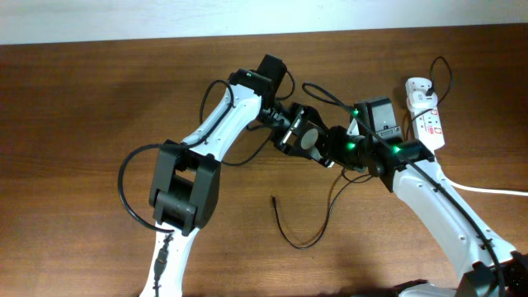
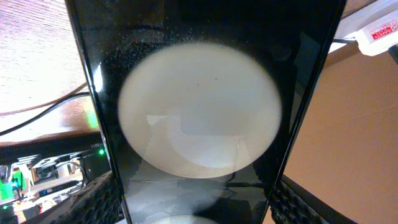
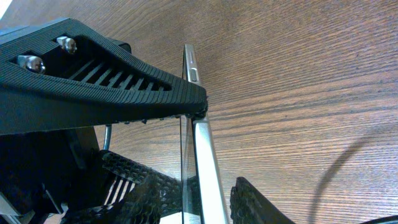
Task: Plug charger to phone and switch on socket
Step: 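Close the right gripper on the phone's edge beside the left gripper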
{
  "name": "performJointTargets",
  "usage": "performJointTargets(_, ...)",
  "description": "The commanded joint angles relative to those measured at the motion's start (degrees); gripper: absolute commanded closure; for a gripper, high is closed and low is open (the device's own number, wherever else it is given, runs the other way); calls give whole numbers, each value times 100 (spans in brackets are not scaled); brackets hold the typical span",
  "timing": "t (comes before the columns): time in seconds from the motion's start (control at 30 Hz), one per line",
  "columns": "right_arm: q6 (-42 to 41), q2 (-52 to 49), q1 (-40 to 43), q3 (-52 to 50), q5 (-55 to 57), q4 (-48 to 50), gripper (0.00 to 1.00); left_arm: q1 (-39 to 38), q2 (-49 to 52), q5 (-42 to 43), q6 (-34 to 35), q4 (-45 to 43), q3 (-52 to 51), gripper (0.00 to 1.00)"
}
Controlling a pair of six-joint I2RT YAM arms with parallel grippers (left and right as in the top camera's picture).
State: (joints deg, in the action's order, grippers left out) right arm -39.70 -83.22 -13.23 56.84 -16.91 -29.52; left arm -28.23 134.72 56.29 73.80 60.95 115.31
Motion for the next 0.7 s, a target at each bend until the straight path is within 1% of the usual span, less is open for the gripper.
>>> performJointTargets(0.0,20,-48,-37,70,68,-9,64,-28,28,136,59,-11,142,100)
performJointTargets(0.13,20,-48,-37,70,68,-9,74,-28,28,133,59,-11,142,100)
performJointTargets(0.23,20,-48,-37,70,70,-9,77,-28,28,136,61,-11,142,100)
performJointTargets(0.27,20,-48,-37,70,70,-9,82,-28,28,136,61,-11,142,100)
performJointTargets(0.4,20,-48,-37,70,68,-20,85,-28,28,138,61,-9,142,100)
performJointTargets(0.47,20,-48,-37,70,70,-22,91,-28,28,138,61,-9,142,100)
performJointTargets(0.53,20,-48,-37,70,70,-20,95,-28,28,153,61,-9,142,100)
performJointTargets(0.67,20,-48,-37,70,68,-22,96,-28,28,151,59,-9,142,100)
